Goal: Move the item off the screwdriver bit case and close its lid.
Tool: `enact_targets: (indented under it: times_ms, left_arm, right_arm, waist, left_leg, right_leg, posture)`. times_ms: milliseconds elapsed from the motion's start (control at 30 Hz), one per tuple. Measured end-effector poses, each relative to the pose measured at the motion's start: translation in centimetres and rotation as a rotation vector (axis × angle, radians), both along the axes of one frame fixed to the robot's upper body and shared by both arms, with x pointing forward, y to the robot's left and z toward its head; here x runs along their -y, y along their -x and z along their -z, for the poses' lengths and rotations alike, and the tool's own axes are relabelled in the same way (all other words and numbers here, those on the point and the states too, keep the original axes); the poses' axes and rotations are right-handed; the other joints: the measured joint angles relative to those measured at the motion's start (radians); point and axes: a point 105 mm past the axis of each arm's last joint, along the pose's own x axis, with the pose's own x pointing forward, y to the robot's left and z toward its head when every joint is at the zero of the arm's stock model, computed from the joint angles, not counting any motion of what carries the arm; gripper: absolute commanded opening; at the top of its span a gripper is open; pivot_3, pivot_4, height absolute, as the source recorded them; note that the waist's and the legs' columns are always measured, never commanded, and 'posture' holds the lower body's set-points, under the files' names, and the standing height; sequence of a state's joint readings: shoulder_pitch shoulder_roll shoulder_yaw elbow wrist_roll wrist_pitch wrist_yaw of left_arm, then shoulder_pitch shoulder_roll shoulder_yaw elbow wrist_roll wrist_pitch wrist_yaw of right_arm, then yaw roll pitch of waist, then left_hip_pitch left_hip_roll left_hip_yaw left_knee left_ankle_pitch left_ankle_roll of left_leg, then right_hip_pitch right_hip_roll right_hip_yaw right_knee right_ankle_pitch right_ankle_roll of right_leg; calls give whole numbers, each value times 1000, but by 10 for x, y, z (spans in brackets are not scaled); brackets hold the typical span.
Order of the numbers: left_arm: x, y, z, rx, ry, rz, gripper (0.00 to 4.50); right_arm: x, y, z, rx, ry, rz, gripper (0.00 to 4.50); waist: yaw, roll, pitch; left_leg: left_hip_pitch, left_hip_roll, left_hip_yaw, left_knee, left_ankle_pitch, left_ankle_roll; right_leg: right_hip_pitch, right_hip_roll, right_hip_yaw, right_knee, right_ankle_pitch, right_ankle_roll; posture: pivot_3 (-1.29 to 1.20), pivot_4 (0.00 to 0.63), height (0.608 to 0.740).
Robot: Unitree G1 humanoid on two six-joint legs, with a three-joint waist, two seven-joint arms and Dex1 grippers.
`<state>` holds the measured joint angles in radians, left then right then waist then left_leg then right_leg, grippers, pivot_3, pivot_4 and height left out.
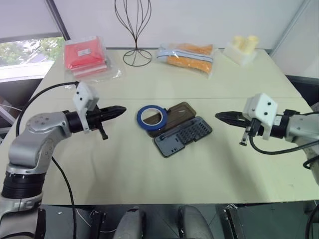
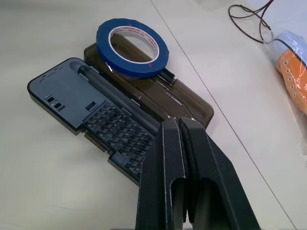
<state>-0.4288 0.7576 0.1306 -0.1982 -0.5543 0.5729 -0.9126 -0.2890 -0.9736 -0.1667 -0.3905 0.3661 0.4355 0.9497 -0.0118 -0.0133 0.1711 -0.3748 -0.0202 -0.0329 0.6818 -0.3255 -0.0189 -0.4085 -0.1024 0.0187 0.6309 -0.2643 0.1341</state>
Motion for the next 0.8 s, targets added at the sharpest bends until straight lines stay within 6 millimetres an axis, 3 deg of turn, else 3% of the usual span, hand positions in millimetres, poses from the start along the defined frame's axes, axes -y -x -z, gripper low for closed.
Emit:
enact_targets:
  times_ms: [333, 467, 667, 800]
  left_arm:
    - [12, -4, 10, -13, -27, 53, 0]
    - [15, -12, 12, -2, -74, 90, 1294]
    - [30, -27, 21, 12, -141, 192, 4413]
    - [37, -35, 29, 30, -197, 254, 4471]
  right_arm:
    - [-4, 1, -4, 23, -2, -3, 34]
    - [-4, 0, -3, 26, -11, 7, 0]
    - [-5, -2, -2, 36, -17, 19, 0]
    - [-4, -2, 1, 34, -30, 33, 0]
  waist:
    - [0, 0, 0]
    - [2, 0, 0]
    - [1, 0, 0]
    - [1, 0, 0]
  left_leg:
    - [0, 0, 0, 0, 0, 0]
    - [0, 0, 0, 0, 0, 0]
    - [-1, -1, 1, 1, 0, 0]
    - [-1, -1, 1, 1, 0, 0]
  right_leg:
    - [0, 0, 0, 0, 0, 0]
    - [0, 0, 0, 0, 0, 0]
    - [0, 0, 0, 0, 0, 0]
    - [0, 0, 0, 0, 0, 0]
  posture:
    - [0, 150, 740]
    - [0, 150, 740]
    - [0, 150, 740]
    - [0, 150, 740]
